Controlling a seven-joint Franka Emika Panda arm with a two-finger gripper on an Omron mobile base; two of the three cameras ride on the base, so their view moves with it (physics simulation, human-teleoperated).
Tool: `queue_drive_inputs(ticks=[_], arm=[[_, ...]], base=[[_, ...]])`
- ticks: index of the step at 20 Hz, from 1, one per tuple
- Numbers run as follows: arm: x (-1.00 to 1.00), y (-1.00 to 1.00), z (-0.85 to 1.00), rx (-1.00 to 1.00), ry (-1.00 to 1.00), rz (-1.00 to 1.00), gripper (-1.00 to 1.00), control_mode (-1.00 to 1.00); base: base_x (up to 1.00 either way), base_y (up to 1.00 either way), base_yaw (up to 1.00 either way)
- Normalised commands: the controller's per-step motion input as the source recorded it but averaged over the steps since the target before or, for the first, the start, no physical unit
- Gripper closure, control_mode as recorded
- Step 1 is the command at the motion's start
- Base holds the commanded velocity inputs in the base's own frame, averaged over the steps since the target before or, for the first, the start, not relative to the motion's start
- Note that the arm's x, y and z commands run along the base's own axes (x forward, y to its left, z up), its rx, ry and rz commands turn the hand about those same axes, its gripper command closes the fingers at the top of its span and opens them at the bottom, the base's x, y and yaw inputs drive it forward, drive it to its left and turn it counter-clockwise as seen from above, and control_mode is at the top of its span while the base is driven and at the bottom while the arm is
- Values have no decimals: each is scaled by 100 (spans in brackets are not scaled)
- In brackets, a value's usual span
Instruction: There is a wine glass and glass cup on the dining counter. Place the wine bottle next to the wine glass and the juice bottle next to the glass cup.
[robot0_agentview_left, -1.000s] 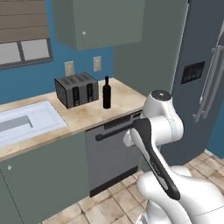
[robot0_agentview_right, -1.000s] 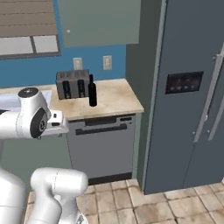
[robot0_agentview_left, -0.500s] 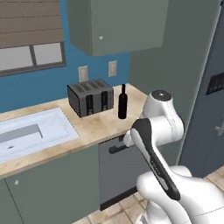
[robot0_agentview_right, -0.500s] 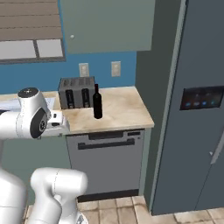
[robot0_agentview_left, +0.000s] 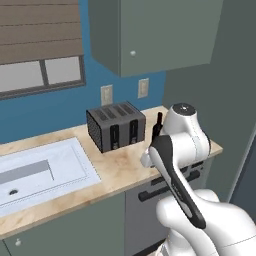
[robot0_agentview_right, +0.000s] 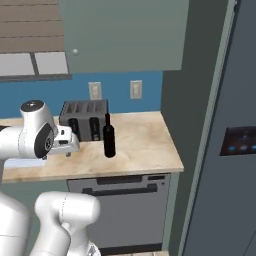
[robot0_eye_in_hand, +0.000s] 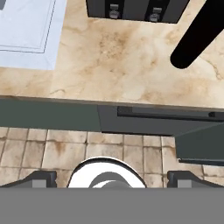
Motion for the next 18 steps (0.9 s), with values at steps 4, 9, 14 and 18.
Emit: queue_drive_inputs(ticks=[4, 9, 14, 18], arm=[[0, 0, 0, 0, 0, 0, -100, 100], [0, 0, 0, 0, 0, 0, -100, 100], [0, 0, 0, 0, 0, 0, -100, 100], [0, 0, 0, 0, 0, 0, -100, 100]], base=[[24, -15, 1], [14, -10, 0], [0, 0, 0], [0, 0, 0]])
